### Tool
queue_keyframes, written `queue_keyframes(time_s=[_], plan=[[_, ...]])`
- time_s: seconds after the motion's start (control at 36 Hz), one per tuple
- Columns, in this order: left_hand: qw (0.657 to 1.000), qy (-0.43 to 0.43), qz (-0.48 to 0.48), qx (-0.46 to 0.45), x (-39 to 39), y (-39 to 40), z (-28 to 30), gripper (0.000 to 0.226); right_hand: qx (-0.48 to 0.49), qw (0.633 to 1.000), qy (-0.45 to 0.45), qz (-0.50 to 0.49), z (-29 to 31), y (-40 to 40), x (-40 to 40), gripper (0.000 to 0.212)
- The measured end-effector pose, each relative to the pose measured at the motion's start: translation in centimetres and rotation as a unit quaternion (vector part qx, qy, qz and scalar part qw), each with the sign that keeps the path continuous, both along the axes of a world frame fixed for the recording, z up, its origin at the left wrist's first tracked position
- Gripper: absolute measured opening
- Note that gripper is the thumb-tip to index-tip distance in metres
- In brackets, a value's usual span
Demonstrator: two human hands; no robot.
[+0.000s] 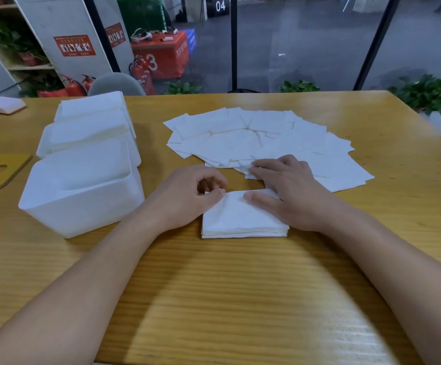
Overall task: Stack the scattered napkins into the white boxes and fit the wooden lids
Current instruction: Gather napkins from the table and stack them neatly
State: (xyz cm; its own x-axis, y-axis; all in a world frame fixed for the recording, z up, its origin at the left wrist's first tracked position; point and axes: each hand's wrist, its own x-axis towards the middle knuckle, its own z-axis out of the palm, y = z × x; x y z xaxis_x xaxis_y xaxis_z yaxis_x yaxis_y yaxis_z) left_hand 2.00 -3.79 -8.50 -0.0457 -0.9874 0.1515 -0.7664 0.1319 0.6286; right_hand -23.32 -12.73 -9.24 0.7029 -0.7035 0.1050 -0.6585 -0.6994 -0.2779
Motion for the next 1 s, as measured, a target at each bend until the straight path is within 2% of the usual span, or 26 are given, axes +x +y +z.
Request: queue_keyframes(time_s=[0.08,0.14,0.22,0.28,0.36,0.44,0.5,0.58,0.64,0.69,0.75,0.81,0.92,0.97,1.0], plan=[[1.000,-0.001,0.005,0.002,0.0,-0.1,-0.1,0.012,0.000,1.000,-0.005,0.000,0.1,0.0,0.0,0.081],[1.000,0.015,0.011,0.006,-0.1,0.0,-0.1,0.021,-0.003,1.000,-0.031,0.001,0.4,0.2,0.0,0.076],[0.999,0.043,0.014,0.001,-0.5,0.2,0.2,0.040,0.004,0.994,-0.111,0.014,1.3,0.8,-0.3,0.060],[0.998,0.063,0.011,-0.003,-0.8,0.3,0.4,0.042,0.022,0.987,-0.156,0.039,1.9,1.5,-0.4,0.049],[0.993,0.114,0.003,-0.009,-1.1,0.4,0.9,0.034,0.036,0.979,-0.186,0.077,2.2,2.8,-0.4,0.038],[0.989,0.142,0.024,-0.029,-1.4,0.4,1.2,0.034,0.060,0.973,-0.198,0.106,2.6,3.7,-0.3,0.034],[0.986,0.157,0.042,-0.046,-1.2,0.1,1.0,0.027,0.084,0.969,-0.198,0.119,2.7,4.0,-0.3,0.028],[0.985,0.141,0.075,-0.065,-0.6,0.0,0.8,0.010,0.114,0.961,-0.229,0.106,2.7,4.0,-0.4,0.018],[0.982,0.149,0.081,-0.077,-0.4,0.0,0.7,0.013,0.106,0.957,-0.256,0.082,2.6,3.6,-0.4,0.015],[0.975,0.198,0.063,-0.082,-0.6,0.0,0.8,0.023,0.091,0.956,-0.273,0.054,2.2,3.1,-0.5,0.018],[0.966,0.243,0.036,-0.077,-0.7,0.1,0.9,0.035,0.076,0.956,-0.281,0.024,1.9,2.8,-0.6,0.031],[0.965,0.250,0.015,-0.079,-0.8,0.1,0.8,0.041,0.057,0.959,-0.278,0.001,1.8,2.5,-0.7,0.048],[0.962,0.257,0.001,-0.089,-1.0,0.5,1.1,0.035,0.064,0.966,-0.242,-0.063,2.0,1.9,-0.6,0.078],[0.961,0.259,0.001,-0.097,-1.2,0.5,1.2,0.031,0.101,0.955,-0.263,-0.088,2.1,1.6,-0.5,0.076],[0.961,0.259,0.004,-0.102,-1.2,0.5,1.2,0.029,0.122,0.945,-0.289,-0.096,2.1,1.5,-0.5,0.068]])
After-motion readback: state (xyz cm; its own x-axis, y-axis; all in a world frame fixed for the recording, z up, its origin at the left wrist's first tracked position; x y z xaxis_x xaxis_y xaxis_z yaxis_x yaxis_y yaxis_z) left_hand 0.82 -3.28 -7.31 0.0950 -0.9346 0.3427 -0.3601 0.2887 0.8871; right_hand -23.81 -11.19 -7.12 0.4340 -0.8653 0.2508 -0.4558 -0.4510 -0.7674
